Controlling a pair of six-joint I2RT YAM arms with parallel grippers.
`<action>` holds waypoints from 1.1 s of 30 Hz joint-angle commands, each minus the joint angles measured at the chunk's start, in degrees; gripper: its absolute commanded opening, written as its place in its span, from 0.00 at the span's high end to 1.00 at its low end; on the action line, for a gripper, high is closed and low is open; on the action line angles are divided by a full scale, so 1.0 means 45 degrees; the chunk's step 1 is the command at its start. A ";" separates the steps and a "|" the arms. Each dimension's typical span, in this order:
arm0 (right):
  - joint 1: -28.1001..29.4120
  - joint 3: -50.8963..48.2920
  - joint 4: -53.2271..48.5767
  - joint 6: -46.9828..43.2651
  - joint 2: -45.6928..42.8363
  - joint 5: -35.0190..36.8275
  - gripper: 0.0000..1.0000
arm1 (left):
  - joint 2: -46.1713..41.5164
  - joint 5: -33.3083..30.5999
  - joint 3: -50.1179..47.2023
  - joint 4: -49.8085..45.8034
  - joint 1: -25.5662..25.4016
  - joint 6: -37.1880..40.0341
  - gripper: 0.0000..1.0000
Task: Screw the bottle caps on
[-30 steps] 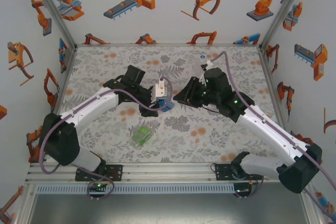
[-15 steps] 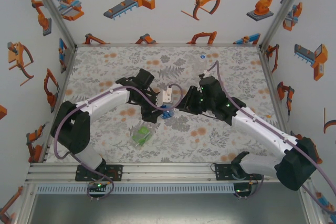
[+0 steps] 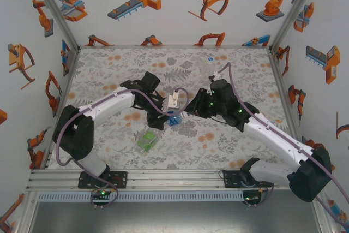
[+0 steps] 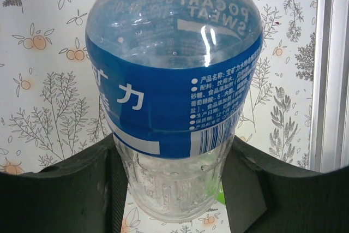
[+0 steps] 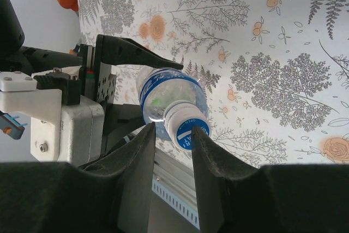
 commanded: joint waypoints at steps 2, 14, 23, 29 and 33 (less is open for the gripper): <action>-0.0065 0.0453 0.0051 -0.0272 0.0056 -0.0405 0.67 | -0.0541 0.1315 0.0429 -0.0213 -0.0070 0.0462 1.00; -0.0104 0.2061 -0.1009 -0.4197 -0.1372 -0.0054 0.62 | -0.0957 0.1850 0.0522 -0.0397 0.0091 0.0608 1.00; -0.0104 0.2522 -0.1925 -1.2762 -0.2509 -0.3900 0.55 | -0.1458 0.3315 0.0594 -0.1005 0.0104 0.1457 1.00; -0.0084 0.2630 -0.3030 -1.8350 -0.2518 -0.6046 0.50 | -0.1469 0.3823 0.0834 -0.1663 0.0089 0.1840 1.00; -0.0067 0.2721 -0.2945 -1.9335 -0.2111 -0.6289 0.49 | -0.1490 0.3878 0.0867 -0.1836 0.0090 0.1976 1.00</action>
